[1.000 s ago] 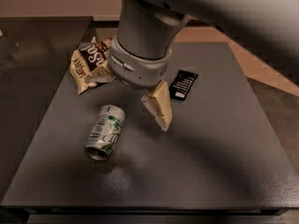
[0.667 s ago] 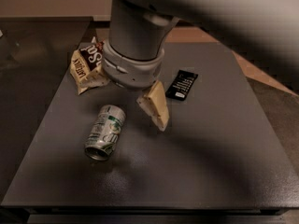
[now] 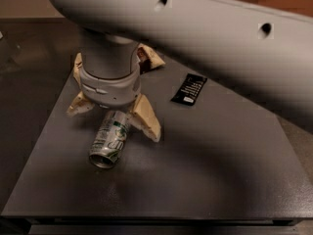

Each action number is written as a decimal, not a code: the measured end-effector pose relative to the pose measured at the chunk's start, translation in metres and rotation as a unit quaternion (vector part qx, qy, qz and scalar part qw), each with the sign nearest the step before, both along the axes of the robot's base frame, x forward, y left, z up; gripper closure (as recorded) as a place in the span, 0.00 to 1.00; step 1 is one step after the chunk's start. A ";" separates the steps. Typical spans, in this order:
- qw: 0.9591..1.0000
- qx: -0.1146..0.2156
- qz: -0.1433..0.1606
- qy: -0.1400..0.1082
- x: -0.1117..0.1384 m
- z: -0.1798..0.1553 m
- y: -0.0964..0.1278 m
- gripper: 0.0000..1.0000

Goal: Place 7up can upright

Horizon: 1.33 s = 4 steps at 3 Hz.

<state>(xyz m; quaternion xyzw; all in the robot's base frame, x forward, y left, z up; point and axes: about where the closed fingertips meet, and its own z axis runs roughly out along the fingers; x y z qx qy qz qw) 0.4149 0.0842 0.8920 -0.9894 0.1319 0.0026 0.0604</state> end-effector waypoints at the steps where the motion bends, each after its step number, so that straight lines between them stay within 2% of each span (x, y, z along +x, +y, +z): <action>1: 0.999 -0.019 0.039 0.010 -0.006 -0.017 0.016 0.00; 2: 0.998 -0.030 0.059 0.015 -0.010 -0.029 0.024 0.00; 4: 0.997 -0.042 0.064 0.009 -0.012 -0.044 0.025 0.00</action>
Offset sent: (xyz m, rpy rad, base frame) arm -0.0168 0.0262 -0.0477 -0.1120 0.0662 0.1673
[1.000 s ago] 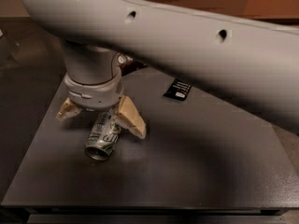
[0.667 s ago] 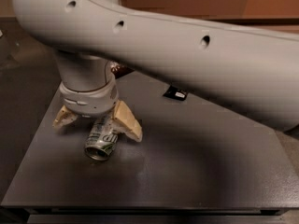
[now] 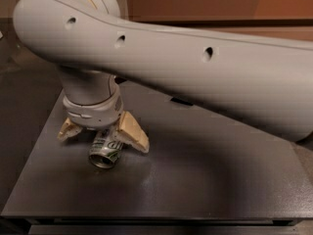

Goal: Place 7up can upright

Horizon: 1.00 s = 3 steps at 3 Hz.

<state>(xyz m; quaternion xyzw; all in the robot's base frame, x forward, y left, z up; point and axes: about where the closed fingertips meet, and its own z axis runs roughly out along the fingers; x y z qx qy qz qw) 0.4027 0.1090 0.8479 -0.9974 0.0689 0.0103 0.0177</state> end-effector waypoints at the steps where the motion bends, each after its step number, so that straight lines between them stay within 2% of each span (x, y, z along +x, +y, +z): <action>1: 1.000 -0.001 -0.017 -0.010 0.006 0.000 -0.004 0.00; 2: 0.999 0.000 -0.033 -0.024 0.016 0.001 -0.008 0.00; 3: 0.999 0.000 -0.042 -0.028 0.022 -0.002 -0.011 0.08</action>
Offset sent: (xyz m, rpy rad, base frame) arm 0.0297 -0.0179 0.0014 -0.0128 -0.0710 -0.1105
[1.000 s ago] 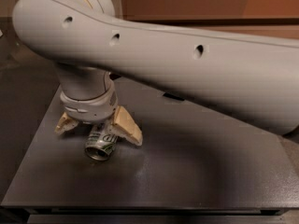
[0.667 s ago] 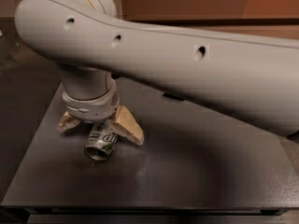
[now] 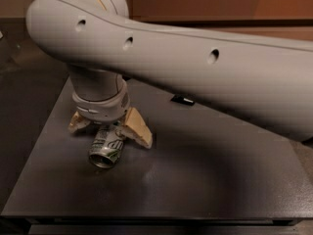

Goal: Place 7up can upright

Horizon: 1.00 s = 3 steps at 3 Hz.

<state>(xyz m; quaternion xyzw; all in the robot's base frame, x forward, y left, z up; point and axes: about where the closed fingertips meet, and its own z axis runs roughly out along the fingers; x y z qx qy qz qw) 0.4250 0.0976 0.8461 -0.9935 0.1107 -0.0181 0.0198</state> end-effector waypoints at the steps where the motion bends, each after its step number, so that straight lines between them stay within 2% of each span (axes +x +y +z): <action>1: 1.000 -0.001 0.003 0.022 -0.005 -0.017 0.000 0.62; 2: 1.000 -0.001 0.003 0.023 -0.006 -0.016 0.000 0.85; 3: 0.999 0.036 -0.018 0.032 -0.007 0.008 0.012 1.00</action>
Offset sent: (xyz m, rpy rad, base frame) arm -0.0067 0.0233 0.0386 0.1531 0.1056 -0.0787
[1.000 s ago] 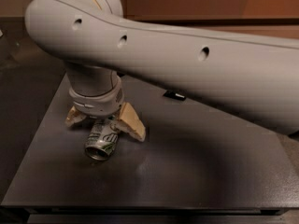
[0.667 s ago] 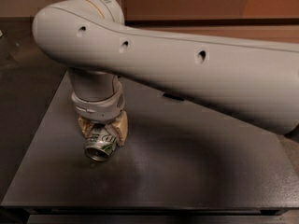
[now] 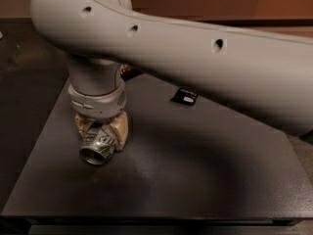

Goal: Place 7up can upright

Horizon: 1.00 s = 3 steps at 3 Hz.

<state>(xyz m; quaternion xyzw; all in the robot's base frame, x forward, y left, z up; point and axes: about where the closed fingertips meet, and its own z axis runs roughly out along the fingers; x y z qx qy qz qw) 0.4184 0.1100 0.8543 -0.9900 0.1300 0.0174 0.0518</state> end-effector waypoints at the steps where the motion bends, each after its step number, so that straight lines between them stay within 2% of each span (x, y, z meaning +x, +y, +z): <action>1: 0.998 0.045 -0.033 0.009 -0.003 0.023 0.014 1.00; 2: 0.994 0.084 -0.074 0.016 -0.007 0.036 0.025 1.00; 3: 0.982 0.122 -0.142 0.013 -0.007 0.045 0.025 1.00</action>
Offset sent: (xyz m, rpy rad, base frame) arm -0.0079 0.0375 0.0480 0.2535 0.0619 -0.2563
